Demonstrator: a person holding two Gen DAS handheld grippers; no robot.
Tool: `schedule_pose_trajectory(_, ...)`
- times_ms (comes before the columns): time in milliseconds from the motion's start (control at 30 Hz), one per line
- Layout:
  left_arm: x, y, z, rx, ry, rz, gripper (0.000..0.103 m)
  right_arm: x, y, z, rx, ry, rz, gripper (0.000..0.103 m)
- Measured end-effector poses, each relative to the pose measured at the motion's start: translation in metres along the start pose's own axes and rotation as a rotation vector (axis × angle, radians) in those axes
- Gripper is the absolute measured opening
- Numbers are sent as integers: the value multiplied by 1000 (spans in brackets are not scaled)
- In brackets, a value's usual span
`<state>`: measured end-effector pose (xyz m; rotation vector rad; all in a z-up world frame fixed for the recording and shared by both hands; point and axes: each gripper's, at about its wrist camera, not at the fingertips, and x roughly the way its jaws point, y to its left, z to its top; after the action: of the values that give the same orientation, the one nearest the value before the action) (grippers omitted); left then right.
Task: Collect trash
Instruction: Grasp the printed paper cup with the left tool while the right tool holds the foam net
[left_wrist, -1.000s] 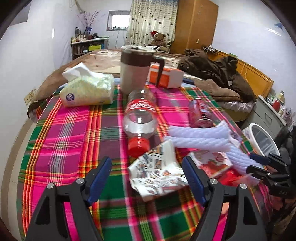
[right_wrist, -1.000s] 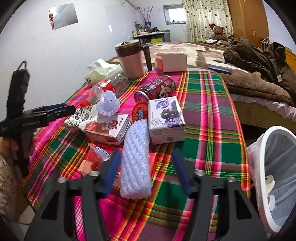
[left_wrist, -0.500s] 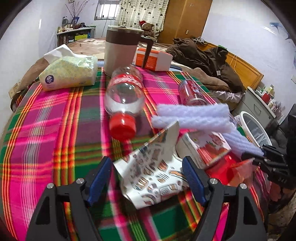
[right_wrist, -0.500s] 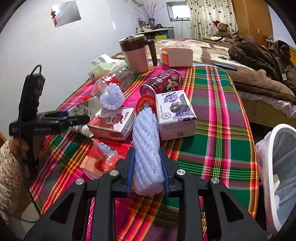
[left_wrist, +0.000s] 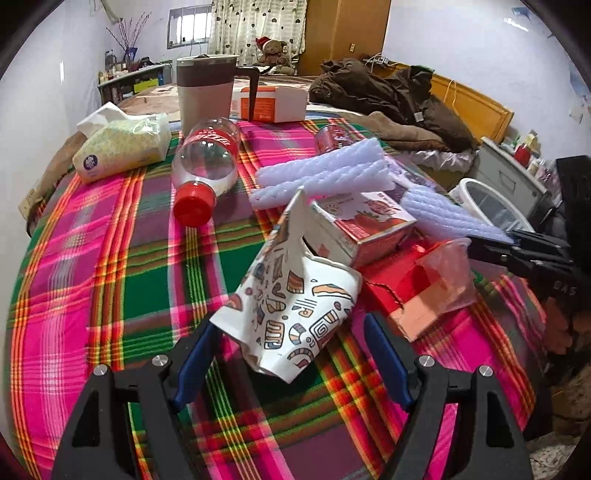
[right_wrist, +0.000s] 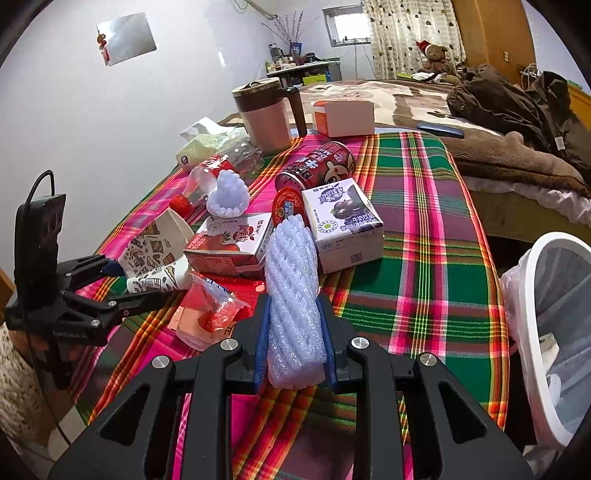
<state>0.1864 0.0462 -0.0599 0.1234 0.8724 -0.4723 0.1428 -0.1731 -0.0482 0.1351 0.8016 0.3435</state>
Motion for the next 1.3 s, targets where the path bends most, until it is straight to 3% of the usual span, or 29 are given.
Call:
schedule_pose_trajectory(167,4,-2,8,77,-19,153,80,-2,-1,-2,9,-3,3,25)
schedule_pose_trajectory(267,3,-8,10,146,-20,187,80,-3,-2,-2,11,-2,3,25)
schedule_pose_trajectory(400,0,-5,10,125,-36,144,79,-2,-4,-2,21,-5,2,25)
schedule_pose_trajectory(633,-3,-6,8,123,-36,137,63,0,-7,-3,31,-2,-1,25)
schedule_pose_trajectory(833,-3,-9,6,147,-32,122,65,0,-7,-5,32,-3,3,25)
schedule_pose_trajectory(900,1,-12,6,162,-19,172,75,-1,-7,-5,33,-3,1,25)
schedule_pose_trajectory(1133,14,-22,8,247,-4,274,75,0,-12,-5,44,-2,-3,25)
schedule_pose_trajectory(1167,14,-22,10,239,-3,266,75,0,-11,-5,44,-2,-4,25)
schedule_pose_trajectory(1300,10,-12,18,116,-17,115,73,1,-11,-4,45,-2,-2,25)
